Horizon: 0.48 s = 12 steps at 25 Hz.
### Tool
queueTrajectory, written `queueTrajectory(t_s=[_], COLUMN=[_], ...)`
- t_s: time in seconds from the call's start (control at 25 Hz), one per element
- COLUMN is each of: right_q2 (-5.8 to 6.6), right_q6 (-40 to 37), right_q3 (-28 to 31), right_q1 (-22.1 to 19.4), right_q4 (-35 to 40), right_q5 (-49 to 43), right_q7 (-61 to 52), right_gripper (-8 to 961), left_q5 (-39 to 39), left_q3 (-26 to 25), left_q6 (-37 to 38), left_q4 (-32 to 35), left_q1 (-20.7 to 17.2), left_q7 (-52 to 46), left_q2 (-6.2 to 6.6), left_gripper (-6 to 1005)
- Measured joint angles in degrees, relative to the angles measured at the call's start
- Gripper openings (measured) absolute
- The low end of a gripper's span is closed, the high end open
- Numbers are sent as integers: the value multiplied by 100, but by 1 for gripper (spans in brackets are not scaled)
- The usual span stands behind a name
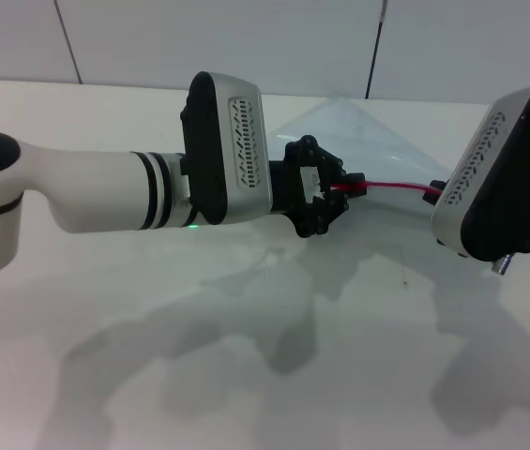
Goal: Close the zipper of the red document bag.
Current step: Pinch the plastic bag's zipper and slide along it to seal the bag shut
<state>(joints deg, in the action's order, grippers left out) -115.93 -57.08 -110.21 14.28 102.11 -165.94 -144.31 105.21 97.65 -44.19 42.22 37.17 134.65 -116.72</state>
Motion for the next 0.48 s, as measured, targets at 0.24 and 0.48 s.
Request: queueTrajectory(t_s=[0.24,0.48], right_q2=[0,0], right_q6=[4,12], right_q3=[0,0], right_q1=[5,11], right_q4=[-18,-28], right_q5=[2,4], right_q7=[0,0], right_gripper=[88,89], left_q5=[1,55], left_q3=[0,0], left_q6=[0,0], left_q4=[-3,-3], left_q1=[0,0], left_q7=[0,1], left_q2=[-7,-18], left_gripper=[80,79])
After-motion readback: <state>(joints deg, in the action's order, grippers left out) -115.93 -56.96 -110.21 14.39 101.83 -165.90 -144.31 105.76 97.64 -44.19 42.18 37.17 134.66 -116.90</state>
